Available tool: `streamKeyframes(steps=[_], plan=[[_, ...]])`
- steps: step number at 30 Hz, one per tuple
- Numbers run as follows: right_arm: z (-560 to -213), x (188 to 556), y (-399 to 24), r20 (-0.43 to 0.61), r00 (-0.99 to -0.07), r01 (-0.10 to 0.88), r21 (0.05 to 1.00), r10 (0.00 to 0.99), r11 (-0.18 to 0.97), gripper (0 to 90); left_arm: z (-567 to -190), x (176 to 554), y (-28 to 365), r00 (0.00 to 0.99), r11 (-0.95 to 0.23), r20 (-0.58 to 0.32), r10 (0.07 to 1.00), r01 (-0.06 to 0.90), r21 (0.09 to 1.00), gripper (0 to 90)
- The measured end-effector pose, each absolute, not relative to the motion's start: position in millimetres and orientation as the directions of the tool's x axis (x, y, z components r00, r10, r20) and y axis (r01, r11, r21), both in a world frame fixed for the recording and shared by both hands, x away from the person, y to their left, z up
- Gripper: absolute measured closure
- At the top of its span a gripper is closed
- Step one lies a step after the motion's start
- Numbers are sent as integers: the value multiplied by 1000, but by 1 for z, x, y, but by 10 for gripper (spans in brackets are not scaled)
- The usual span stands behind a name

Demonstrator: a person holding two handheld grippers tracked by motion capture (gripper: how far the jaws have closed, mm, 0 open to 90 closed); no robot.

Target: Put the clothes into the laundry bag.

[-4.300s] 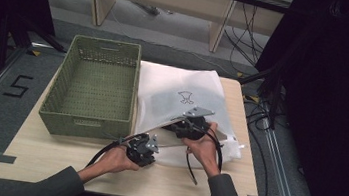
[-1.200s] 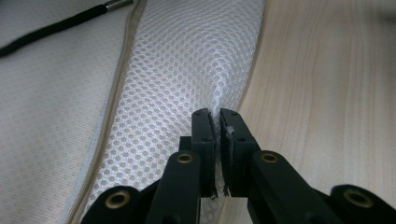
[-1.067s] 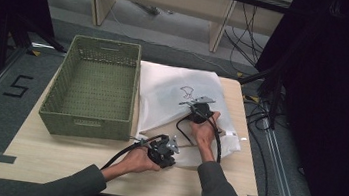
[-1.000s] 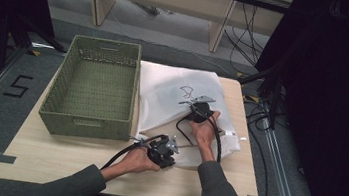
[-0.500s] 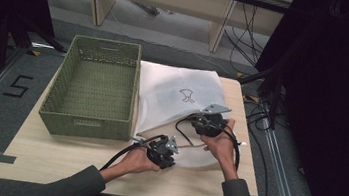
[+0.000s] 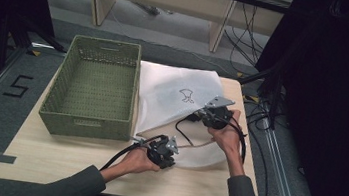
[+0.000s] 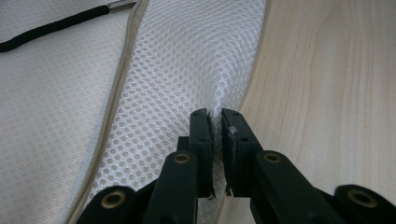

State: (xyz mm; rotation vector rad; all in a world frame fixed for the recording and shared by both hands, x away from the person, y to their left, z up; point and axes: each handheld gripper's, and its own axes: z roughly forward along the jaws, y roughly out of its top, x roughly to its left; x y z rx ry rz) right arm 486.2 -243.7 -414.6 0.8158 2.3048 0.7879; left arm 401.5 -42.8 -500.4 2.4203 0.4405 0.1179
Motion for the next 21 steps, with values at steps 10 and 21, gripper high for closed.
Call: streamKeyframes(steps=[10, 21], plan=[[-409, 451, -246, -193, -746, 412, 618, 637, 669, 885, -500, 401, -43, 937, -723, -23, 350, 285, 630, 829], [-462, 462, -248, -99, -758, 515, 516, 644, 685, 764, -500, 401, -42, 939, -725, -17, 343, 276, 631, 826]])
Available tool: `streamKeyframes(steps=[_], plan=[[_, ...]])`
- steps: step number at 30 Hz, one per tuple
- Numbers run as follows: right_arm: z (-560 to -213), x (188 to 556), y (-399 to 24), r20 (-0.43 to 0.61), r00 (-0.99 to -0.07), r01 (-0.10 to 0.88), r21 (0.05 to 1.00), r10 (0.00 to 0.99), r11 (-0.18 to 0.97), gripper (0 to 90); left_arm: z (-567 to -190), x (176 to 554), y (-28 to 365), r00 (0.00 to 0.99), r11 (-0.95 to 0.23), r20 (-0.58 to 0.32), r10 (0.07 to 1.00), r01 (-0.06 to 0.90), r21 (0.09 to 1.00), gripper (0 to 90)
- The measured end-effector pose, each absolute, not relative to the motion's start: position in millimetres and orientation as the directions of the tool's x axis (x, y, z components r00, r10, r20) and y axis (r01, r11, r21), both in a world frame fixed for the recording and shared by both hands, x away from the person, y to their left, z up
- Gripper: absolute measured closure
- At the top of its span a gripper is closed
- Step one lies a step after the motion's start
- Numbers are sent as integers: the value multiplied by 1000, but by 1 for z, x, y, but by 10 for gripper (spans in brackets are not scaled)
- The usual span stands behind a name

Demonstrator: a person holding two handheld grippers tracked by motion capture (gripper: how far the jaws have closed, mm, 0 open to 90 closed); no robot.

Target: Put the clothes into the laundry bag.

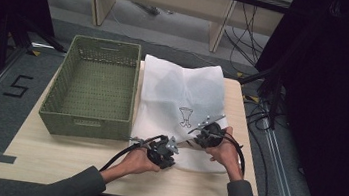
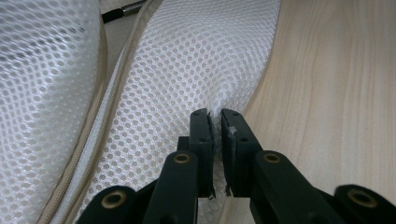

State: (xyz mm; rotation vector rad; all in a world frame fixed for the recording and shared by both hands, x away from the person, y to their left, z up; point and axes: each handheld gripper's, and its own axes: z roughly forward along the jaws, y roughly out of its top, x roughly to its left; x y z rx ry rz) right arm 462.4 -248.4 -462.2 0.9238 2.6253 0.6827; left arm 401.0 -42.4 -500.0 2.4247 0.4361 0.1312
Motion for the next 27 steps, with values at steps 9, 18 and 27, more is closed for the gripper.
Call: streamKeyframes(steps=[9, 18, 27], plan=[[-442, 428, -248, -100, -726, 508, 589, 681, 629, 794, -501, 401, -42, 938, -719, -18, 346, 278, 637, 824], [-488, 450, -231, -81, -736, 546, 514, 672, 661, 819, -500, 401, -42, 941, -725, -15, 339, 272, 633, 825], [-496, 476, -224, -292, -685, 479, 510, 668, 714, 900, -500, 399, -43, 940, -729, -12, 342, 273, 628, 828]])
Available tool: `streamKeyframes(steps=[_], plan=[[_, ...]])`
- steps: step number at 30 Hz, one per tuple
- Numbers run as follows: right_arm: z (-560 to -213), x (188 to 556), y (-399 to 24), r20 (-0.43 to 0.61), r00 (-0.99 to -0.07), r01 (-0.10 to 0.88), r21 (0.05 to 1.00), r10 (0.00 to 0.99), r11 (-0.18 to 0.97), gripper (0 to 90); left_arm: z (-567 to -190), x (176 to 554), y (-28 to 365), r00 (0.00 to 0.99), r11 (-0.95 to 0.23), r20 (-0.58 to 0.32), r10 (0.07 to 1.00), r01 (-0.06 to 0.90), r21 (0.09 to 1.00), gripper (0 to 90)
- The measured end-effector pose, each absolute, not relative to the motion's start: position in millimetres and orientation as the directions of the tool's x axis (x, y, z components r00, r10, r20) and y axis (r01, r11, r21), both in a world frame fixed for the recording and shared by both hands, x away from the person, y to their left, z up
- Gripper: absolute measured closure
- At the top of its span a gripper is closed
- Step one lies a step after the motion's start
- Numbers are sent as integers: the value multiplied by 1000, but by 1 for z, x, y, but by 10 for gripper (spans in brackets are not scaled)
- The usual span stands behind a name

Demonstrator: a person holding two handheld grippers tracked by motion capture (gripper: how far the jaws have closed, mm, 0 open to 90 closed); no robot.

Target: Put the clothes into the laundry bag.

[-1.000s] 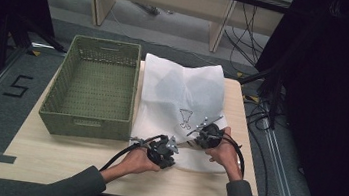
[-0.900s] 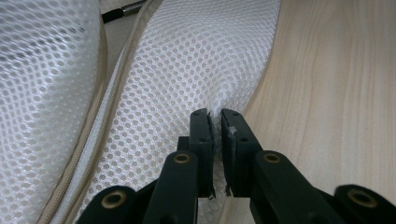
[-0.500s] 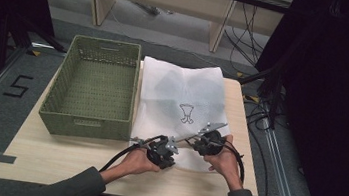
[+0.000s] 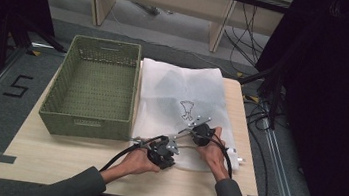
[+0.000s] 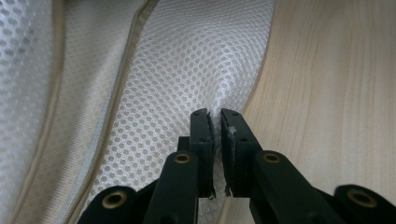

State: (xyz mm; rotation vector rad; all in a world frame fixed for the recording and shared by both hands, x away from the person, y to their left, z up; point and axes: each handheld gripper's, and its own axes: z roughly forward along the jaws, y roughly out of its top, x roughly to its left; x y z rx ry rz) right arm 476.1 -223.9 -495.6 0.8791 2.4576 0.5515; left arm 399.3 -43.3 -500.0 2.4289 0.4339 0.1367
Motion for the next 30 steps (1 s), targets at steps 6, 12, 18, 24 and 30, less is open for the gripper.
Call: streamKeyframes(steps=[6, 12, 18, 24, 30], plan=[[-500, 499, -222, -317, -644, 483, 537, 696, 691, 900, -500, 399, -43, 938, -722, -20, 346, 280, 633, 829], [-501, 505, -224, -270, -632, 502, 572, 726, 649, 900, -501, 400, -43, 937, -719, -25, 348, 284, 634, 828], [-484, 480, -224, -146, -688, 491, 628, 711, 604, 887, -502, 398, -45, 929, -695, -47, 367, 307, 650, 827], [-498, 485, -204, -142, -724, 474, 608, 675, 637, 887, -501, 399, -45, 933, -703, -35, 357, 293, 648, 826], [-505, 502, -203, -240, -659, 453, 630, 713, 631, 888, -501, 400, -44, 937, -712, -29, 349, 285, 642, 826]])
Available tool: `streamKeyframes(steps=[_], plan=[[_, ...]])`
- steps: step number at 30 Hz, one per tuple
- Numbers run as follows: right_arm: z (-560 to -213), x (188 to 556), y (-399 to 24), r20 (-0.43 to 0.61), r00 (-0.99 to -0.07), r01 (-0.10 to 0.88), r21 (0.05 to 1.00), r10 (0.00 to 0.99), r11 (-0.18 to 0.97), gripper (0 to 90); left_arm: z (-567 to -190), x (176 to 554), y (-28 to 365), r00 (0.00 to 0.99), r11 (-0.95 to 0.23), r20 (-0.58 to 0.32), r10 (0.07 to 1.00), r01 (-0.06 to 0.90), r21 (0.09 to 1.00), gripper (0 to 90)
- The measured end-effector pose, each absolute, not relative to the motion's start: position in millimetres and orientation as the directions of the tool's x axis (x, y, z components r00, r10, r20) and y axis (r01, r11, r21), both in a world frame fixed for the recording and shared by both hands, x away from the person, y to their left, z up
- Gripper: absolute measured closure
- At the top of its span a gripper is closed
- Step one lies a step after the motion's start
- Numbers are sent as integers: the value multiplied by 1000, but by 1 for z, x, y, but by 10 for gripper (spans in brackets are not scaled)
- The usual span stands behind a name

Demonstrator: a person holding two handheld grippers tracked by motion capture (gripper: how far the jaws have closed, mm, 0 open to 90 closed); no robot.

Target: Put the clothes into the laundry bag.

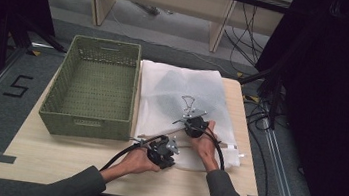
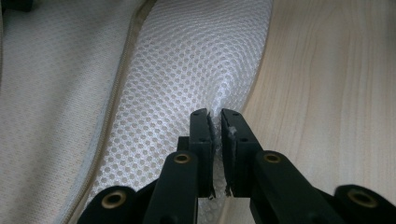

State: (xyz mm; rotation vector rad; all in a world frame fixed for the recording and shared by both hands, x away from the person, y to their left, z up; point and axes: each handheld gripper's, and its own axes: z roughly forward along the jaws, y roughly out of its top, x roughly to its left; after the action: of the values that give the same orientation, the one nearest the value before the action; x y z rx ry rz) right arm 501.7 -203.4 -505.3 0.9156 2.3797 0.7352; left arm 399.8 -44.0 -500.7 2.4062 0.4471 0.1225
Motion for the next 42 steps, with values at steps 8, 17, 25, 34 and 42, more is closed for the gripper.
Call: streamKeyframes(steps=[8, 17, 25, 34, 42], plan=[[-465, 460, -216, -131, -723, 469, 628, 678, 621, 837, -501, 399, -43, 936, -714, -27, 351, 286, 638, 825], [-427, 450, -253, -266, -655, 375, 697, 707, 611, 681, -500, 400, -43, 939, -721, -17, 342, 275, 636, 825], [-439, 469, -249, -302, -679, 372, 645, 669, 668, 900, -501, 400, -43, 936, -714, -31, 350, 287, 639, 826], [-433, 465, -253, -254, -703, 382, 653, 664, 654, 624, -501, 400, -43, 938, -720, -29, 344, 284, 633, 825], [-441, 473, -249, -283, -721, 372, 612, 633, 698, 880, -500, 401, -43, 940, -723, -22, 340, 276, 634, 824]])
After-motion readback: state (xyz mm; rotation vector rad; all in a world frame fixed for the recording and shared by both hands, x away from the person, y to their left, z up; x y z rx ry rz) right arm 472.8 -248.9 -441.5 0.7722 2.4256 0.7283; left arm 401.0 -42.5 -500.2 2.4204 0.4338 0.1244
